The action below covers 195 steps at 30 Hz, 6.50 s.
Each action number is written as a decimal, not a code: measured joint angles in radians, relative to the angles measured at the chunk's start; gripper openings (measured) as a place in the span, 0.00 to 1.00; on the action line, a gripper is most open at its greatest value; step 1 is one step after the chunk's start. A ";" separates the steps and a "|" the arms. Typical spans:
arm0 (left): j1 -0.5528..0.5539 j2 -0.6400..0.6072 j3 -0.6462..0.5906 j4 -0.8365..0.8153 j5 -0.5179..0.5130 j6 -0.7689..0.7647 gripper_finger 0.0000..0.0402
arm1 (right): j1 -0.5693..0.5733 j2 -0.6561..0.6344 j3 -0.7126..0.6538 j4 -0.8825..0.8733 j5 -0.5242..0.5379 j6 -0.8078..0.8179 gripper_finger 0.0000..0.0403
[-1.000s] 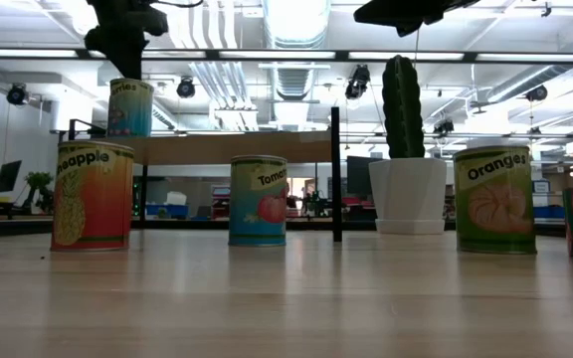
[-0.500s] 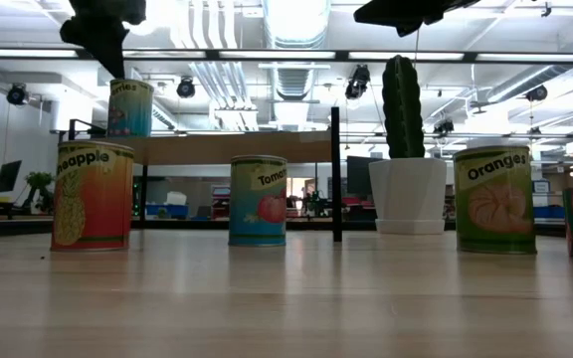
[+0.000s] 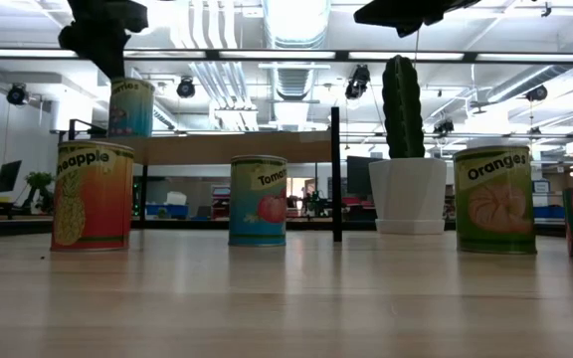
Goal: Pick and place cans onto a shelf
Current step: Put the canned cherries on the shelf, then put the canned pineapple on the shelf
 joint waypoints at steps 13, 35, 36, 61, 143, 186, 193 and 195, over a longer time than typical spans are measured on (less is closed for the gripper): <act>-0.025 -0.005 0.013 0.011 0.028 -0.064 0.00 | 0.000 0.000 0.000 0.000 0.000 0.000 0.02; -0.860 0.035 -0.081 0.608 -0.213 -0.129 0.00 | 0.000 0.000 0.000 -0.001 0.000 0.000 0.02; -0.886 0.049 -0.080 0.601 -0.213 -0.166 0.00 | 0.000 0.000 0.000 -0.001 0.000 0.000 0.02; -0.845 0.356 -0.074 0.167 0.094 -0.648 0.41 | 0.000 0.000 0.000 0.001 0.000 -0.012 0.02; -0.837 0.441 -0.265 0.401 -0.036 -0.799 0.76 | 0.000 0.000 0.002 -0.022 0.000 -0.034 0.02; -0.245 0.484 0.575 -0.086 -0.216 0.047 0.77 | 0.000 0.000 0.002 -0.022 0.001 -0.034 0.02; -0.039 0.483 0.573 -0.084 -0.111 0.151 0.77 | 0.000 0.000 0.002 -0.022 0.001 -0.034 0.02; 0.018 0.485 0.561 -0.084 -0.051 0.180 0.77 | 0.000 0.000 0.002 -0.022 0.001 -0.034 0.02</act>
